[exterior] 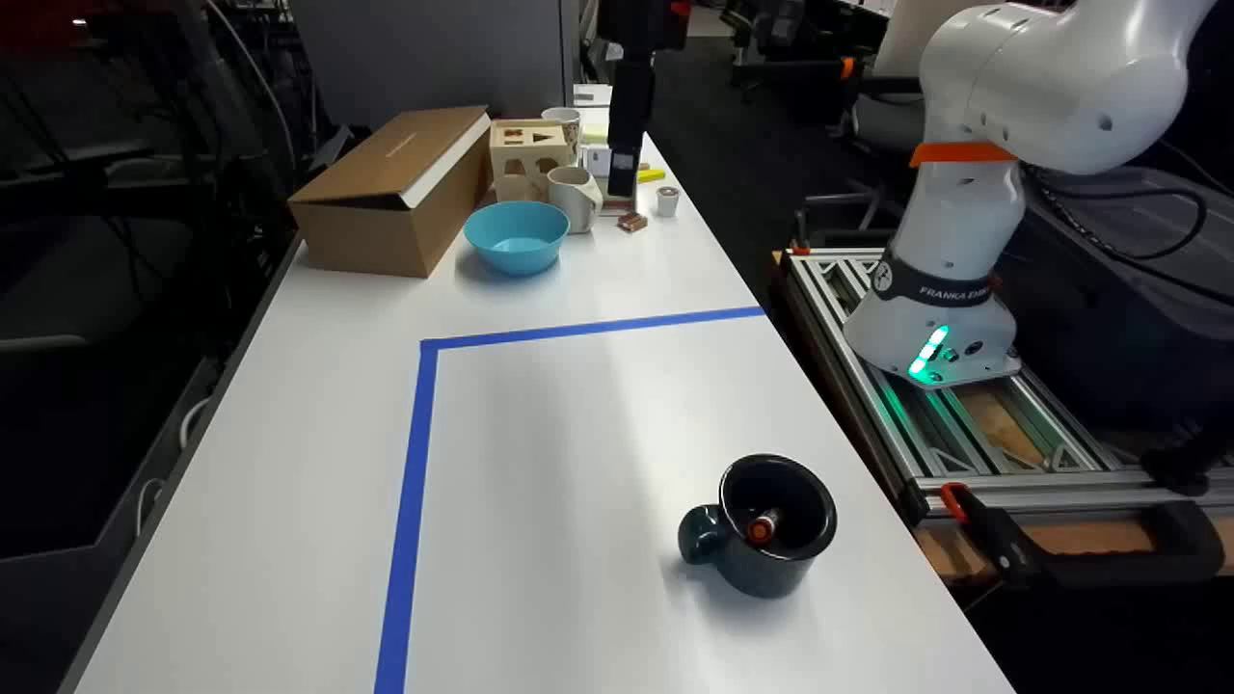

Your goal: Remove the marker from the cup and place it on the table

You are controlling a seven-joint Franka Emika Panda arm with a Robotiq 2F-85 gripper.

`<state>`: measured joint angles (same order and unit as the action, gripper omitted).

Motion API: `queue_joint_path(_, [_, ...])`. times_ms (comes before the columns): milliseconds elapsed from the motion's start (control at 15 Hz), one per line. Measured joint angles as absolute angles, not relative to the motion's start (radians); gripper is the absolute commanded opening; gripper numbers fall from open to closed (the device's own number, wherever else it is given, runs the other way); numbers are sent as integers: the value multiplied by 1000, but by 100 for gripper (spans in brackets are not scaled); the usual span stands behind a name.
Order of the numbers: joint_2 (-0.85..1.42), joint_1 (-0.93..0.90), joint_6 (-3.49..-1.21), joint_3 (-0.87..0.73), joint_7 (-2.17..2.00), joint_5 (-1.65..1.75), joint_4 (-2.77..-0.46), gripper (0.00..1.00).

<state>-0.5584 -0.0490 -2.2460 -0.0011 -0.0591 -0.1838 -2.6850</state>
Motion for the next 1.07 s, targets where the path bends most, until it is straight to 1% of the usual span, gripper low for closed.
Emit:
queue_joint_path(667, [-554, -49, -2246, 1, -57, -174, -2684, 100])
queue_joint_path(1067, [-428, -114, -2257, 78, 39, -119, -2596, 100])
